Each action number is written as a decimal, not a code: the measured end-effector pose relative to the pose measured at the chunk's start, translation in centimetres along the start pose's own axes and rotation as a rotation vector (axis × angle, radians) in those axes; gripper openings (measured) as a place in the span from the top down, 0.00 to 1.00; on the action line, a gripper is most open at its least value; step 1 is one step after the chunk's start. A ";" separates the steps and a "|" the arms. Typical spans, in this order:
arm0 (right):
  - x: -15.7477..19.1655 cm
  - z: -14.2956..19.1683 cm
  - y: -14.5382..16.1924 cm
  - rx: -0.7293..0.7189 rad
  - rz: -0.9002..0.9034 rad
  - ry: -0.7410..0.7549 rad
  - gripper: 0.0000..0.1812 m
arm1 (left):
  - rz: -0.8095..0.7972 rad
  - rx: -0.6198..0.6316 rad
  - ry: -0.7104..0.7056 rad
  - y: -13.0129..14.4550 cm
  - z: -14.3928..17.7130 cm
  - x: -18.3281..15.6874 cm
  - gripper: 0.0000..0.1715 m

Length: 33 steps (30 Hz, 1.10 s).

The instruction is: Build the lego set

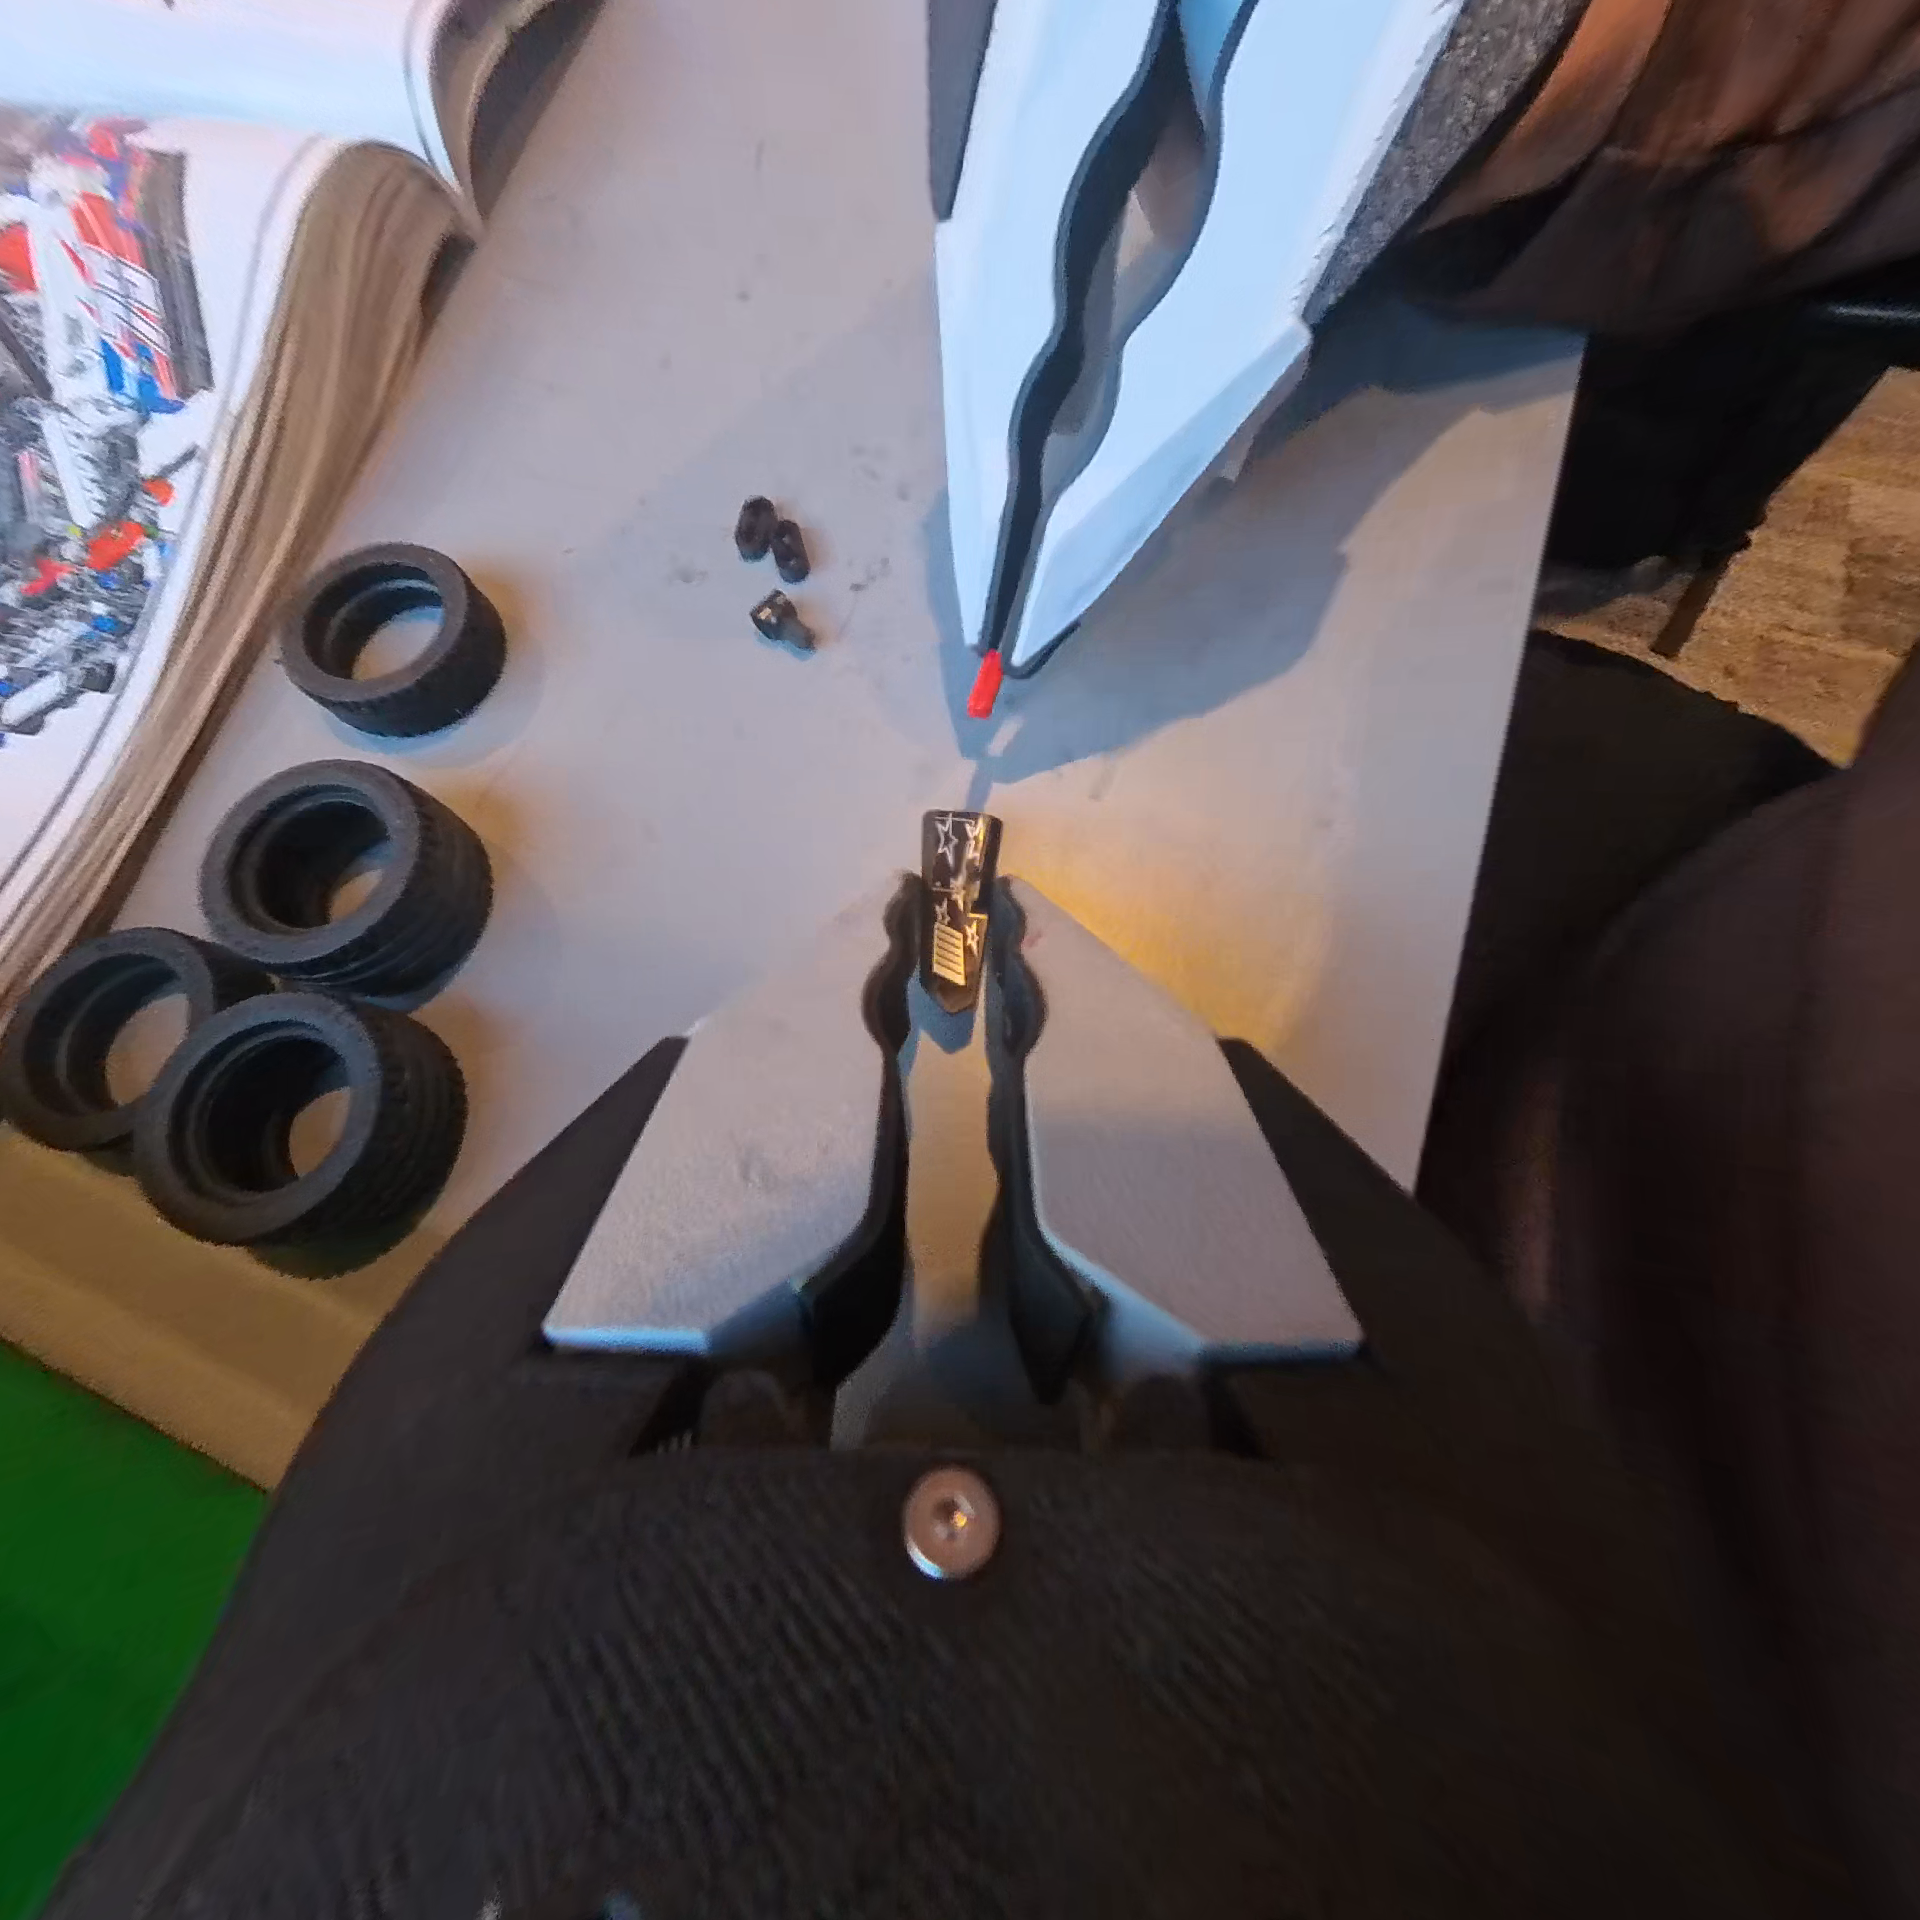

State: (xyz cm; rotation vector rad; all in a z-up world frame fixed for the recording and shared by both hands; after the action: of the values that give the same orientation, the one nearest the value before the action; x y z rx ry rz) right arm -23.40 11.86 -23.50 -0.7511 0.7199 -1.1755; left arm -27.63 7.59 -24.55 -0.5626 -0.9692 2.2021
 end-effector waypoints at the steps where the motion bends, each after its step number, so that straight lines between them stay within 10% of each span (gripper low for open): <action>1: -0.1 0.2 -0.1 -0.015 -0.005 0.011 0.98 | -0.008 -0.019 -0.013 -0.2 0.2 0.1 0.95; 12: -1.3 4.0 -2.4 -0.187 -0.090 0.148 0.98 | -0.358 -0.593 -0.056 -6.2 6.2 -2.9 0.94; 33: 1.8 3.9 -2.6 -0.106 0.036 0.089 0.98 | -0.334 -0.314 -0.042 -4.2 2.4 -2.3 0.94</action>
State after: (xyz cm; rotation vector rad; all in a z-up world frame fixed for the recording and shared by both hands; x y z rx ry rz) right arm -21.19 10.04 -19.36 -0.7748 0.8714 -1.1505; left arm -25.84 6.87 -19.58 -0.4562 -1.3398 1.7852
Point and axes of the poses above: each gripper's, where its closed fingertips meet, z back along the fingers, y out of its underside, x = y × z across the jaws, the point moved 2 cm from there along z, back along the fingers, and after that the axes turned 15 degrees about y, right-handed, at the moved point
